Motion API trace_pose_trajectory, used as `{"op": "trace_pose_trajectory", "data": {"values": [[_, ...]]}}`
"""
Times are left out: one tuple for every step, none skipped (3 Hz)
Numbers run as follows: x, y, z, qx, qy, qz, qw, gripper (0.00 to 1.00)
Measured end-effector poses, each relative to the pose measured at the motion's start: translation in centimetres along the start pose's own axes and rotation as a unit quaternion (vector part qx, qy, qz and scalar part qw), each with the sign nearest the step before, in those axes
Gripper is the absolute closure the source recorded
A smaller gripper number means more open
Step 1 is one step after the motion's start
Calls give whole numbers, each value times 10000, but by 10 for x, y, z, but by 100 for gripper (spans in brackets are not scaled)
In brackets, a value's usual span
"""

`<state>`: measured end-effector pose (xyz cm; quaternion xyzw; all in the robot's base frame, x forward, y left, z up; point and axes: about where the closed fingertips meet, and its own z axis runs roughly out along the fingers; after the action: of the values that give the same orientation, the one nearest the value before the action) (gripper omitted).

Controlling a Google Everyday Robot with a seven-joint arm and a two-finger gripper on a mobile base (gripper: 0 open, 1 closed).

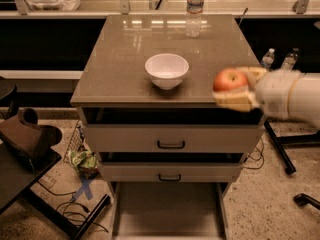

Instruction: Pick apple from bottom drawer and place on counter

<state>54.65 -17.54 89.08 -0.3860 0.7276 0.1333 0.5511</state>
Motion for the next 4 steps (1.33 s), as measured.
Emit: {"op": "trace_pose_trajectory", "data": {"values": [[-42,-33,16,11,181,-269,9995,100],[-70,-67,47,-189,410,-451,9980,100],[-97,-74,106,-700,494,-673,9941,100],[-125,-59,175,-1293,468,-868,9867,100]]}}
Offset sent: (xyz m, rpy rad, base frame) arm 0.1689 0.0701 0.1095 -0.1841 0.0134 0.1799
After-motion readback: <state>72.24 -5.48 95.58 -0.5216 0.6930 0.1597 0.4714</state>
